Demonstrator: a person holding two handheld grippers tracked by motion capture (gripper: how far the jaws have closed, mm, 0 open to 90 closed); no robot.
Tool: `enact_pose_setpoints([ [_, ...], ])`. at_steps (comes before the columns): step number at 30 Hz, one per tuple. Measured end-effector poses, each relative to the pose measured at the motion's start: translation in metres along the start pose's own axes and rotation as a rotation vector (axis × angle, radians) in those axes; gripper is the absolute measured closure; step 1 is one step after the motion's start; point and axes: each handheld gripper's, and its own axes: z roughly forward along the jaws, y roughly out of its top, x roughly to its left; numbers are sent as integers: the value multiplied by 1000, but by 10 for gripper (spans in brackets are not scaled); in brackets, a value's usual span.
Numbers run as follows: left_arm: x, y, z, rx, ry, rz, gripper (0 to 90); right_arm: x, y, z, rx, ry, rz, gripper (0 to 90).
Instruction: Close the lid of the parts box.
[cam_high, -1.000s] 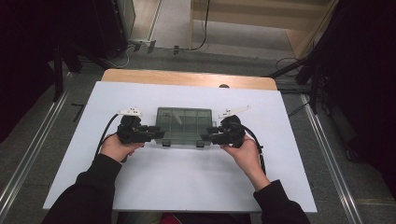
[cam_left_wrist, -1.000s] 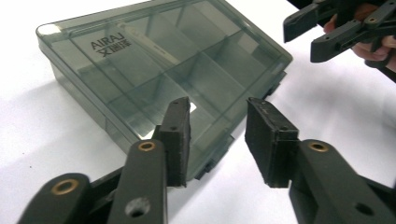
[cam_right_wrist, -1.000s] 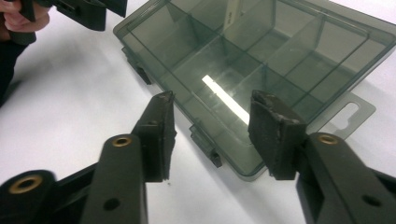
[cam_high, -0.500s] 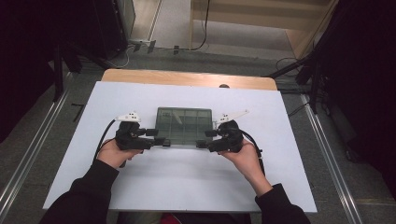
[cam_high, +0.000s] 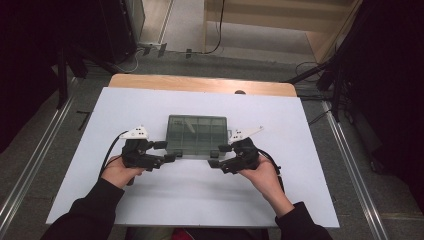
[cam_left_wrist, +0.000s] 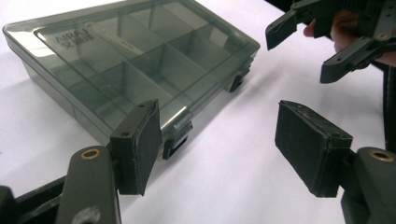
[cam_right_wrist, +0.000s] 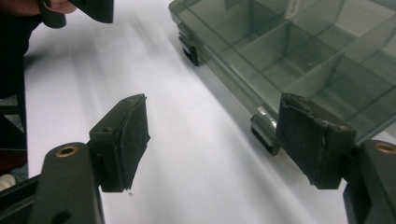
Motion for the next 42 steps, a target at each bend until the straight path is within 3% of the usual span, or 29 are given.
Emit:
enact_pose_setpoints([
  [16,-8,-21,-6,20,2,3,312,9,-14,-1,7,28,0,263],
  [42,-12,-45,-29,36,-4,8,311,9,-45,-26,-11,-9,5,242],
])
